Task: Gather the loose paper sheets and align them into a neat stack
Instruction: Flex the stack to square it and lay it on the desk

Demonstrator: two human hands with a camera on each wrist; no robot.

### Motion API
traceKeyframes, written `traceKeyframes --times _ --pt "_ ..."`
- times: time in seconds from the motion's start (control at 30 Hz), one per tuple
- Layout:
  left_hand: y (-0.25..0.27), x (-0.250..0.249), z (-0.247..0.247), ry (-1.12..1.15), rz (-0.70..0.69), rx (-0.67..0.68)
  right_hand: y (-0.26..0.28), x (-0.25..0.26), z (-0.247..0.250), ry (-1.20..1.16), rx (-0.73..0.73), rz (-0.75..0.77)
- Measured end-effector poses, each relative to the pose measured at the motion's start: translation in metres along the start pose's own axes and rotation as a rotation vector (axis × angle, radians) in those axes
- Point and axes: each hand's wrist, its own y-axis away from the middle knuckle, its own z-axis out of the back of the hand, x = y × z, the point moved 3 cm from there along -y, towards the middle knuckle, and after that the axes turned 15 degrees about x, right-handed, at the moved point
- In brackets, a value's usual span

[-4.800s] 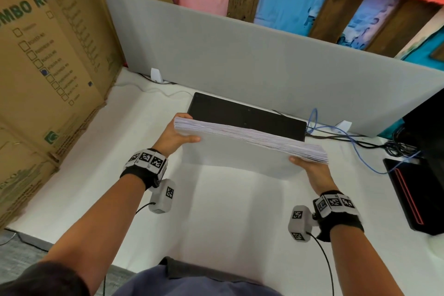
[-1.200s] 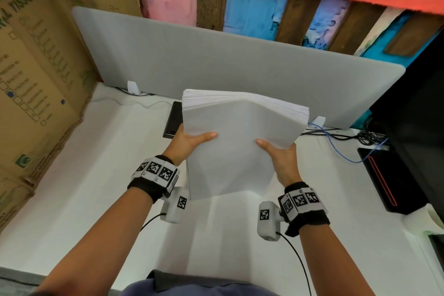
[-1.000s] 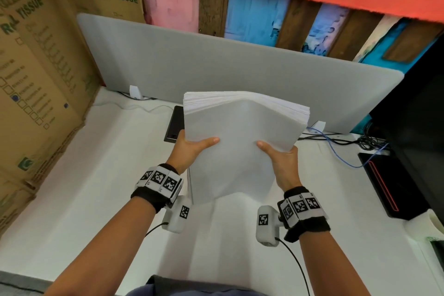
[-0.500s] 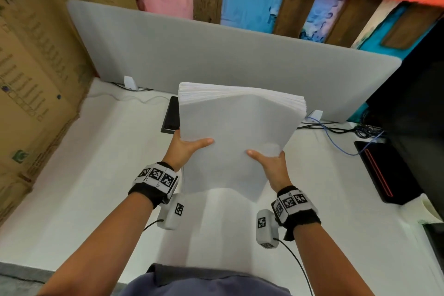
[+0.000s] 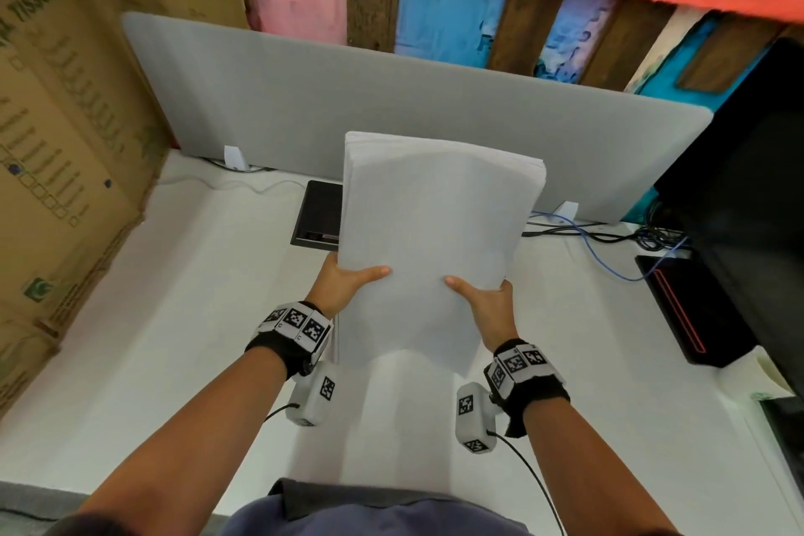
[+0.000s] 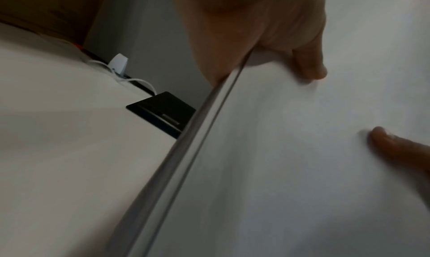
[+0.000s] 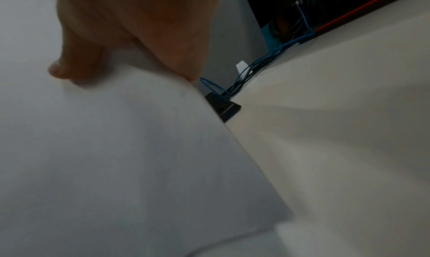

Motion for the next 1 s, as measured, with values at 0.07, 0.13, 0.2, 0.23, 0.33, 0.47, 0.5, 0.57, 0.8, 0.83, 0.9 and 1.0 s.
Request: traceKeyframes --times 0.07,0.13,0.2,0.23,0.33,0.47,0.5,0.57,0.8,0.83,0.9,1.0 --pt "-0.003 -0.005 -0.006 -0.012 -0.015 0.024 0.001 0.009 0.005 0.012 0.001 0.038" --pt "-0.007 -0.01 -0.011 -0.002 -0.014 0.02 0.001 0.02 0.012 0.035 0.006 0.066" --pt "-0.011 -0.014 -0.02 0.005 -0.019 0.013 0.001 0.03 0.02 0.06 0.002 0.089" --pt "-0.012 -0.018 -0.025 0.006 -0.031 0.017 0.001 0.034 0.024 0.07 -0.003 0.097" --pt "-0.015 -0.024 -0.044 0.012 -0.08 0.042 0.004 0.041 0.039 0.081 -0.025 0.105" --pt "-0.019 -0.019 -0.062 -0.049 -0.131 0.042 0.01 0.037 0.063 0.091 -0.059 0.076" --pt "-0.021 -0.015 -0.065 -0.074 -0.128 0.033 0.011 0.035 0.068 0.111 -0.063 0.056" --pt "-0.024 -0.002 -0.074 -0.105 -0.09 0.032 0.013 0.029 0.082 0.143 -0.07 -0.007" --pt "-0.027 0.06 -0.099 -0.151 0.198 0.136 0.02 -0.013 0.126 0.247 -0.074 -0.292" --pt "-0.028 0.067 -0.101 -0.181 0.247 0.17 0.021 -0.023 0.133 0.266 -0.08 -0.332" --pt "-0.029 0.082 -0.105 -0.258 0.339 0.25 0.026 -0.038 0.143 0.302 -0.092 -0.394" --pt "-0.032 0.108 -0.107 -0.389 0.49 0.364 0.028 -0.068 0.16 0.344 -0.106 -0.475"
